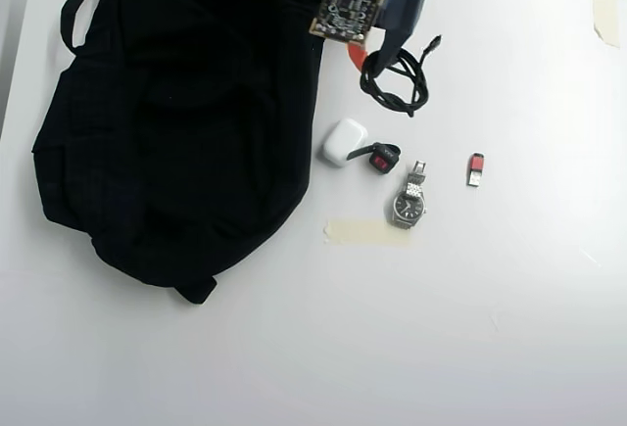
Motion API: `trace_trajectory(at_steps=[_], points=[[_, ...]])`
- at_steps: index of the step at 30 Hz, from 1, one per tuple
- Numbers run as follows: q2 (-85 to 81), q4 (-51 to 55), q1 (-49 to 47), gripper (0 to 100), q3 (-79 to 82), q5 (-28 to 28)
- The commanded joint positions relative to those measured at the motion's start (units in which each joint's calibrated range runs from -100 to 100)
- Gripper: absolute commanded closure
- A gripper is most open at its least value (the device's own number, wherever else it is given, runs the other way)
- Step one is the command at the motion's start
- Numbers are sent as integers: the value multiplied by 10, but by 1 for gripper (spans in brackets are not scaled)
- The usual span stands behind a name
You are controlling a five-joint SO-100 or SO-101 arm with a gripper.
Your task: Put the usbc cable into the black bag
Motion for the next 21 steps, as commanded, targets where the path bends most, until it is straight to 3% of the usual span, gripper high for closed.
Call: trace_trajectory(at_steps=[1,12,21], points=[[-44,4,48,98,23,-3],[-99,-140,197,98,216,7],[-122,-347,396,98,248,119]])
